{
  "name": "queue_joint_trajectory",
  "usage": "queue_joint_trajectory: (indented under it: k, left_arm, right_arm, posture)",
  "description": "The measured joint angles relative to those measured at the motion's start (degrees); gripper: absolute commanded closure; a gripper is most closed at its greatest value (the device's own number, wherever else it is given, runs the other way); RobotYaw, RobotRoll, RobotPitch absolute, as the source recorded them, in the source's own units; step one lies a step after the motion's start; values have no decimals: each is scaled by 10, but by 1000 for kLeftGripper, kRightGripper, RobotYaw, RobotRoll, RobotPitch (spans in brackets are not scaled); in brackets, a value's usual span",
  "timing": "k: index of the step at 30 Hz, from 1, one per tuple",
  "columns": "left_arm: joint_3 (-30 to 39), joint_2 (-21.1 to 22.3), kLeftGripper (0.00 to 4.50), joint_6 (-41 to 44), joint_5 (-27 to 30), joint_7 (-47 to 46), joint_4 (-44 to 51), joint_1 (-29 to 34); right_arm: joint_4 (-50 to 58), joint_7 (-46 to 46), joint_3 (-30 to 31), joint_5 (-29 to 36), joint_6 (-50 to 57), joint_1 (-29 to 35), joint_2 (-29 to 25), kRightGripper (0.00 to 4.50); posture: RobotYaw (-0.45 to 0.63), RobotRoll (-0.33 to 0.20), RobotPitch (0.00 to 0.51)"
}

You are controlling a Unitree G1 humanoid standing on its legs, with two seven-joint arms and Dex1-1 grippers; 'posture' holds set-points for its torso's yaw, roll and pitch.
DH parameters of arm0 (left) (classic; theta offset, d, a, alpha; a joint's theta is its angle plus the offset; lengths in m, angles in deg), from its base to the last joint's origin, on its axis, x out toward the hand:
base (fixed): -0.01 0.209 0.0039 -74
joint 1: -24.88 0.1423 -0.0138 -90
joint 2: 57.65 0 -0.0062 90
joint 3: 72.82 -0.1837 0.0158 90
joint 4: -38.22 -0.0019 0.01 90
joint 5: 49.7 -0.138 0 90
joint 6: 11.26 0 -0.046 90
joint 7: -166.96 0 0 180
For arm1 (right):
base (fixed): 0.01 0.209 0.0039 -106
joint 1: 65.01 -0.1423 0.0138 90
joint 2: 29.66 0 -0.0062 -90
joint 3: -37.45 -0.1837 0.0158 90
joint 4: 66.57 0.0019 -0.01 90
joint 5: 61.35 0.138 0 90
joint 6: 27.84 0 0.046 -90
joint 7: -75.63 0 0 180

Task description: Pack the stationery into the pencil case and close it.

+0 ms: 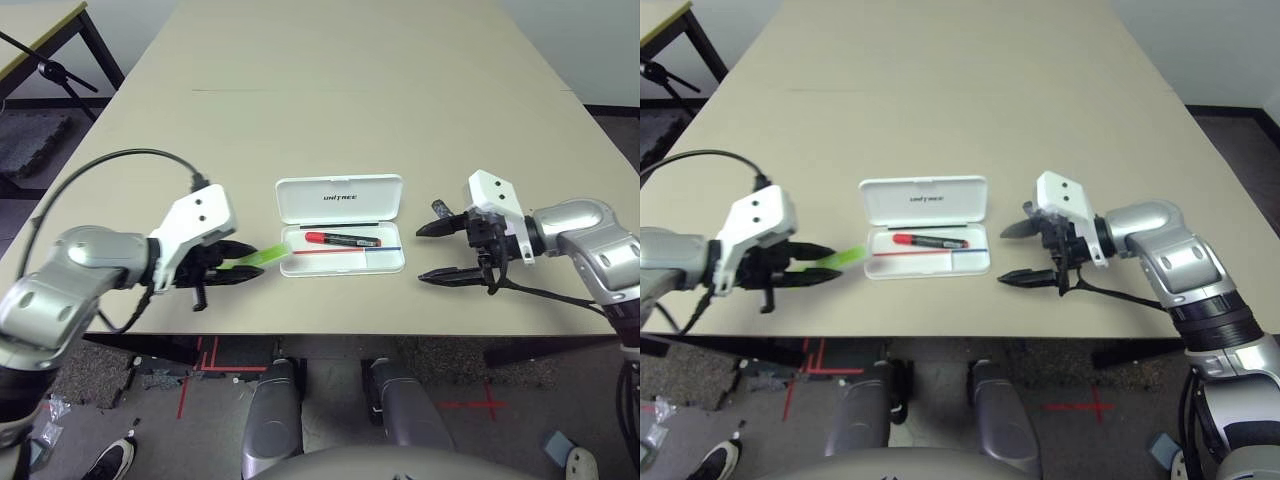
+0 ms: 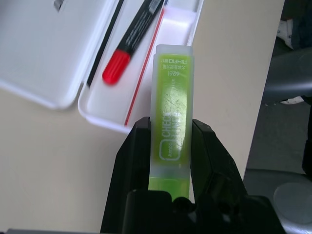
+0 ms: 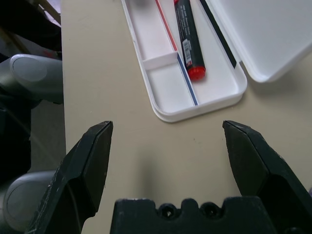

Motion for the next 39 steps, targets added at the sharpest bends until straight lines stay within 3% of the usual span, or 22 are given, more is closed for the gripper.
queue_joint_trajectory:
  k: [9,14,22,34,39]
  left_arm:
    - [-101,-48,3422,-12,-51,7,-12,-80]
    - [-166,-100,3422,-19,-100,2,-38,-127]
    - [-197,-149,3422,-33,-153,-2,-99,-172]
    - [-211,-162,3422,-49,-184,8,-125,-172]
    - [-211,-169,1546,-53,-190,9,-125,-172]
  right_arm:
    - [-17,1,-24,4,-14,13,-8,0]
    - [-17,3,-26,4,-17,21,-7,0]
    - [-17,10,-27,4,-18,29,-7,0]
    - [-14,19,-27,4,-19,38,-7,0]
    - [-14,22,-27,4,-19,39,-7,0]
  posture:
    - [-44,0,144]
    - [-52,0,144]
    - [-67,0,142]
    - [-80,0,144]
    - [-77,0,144]
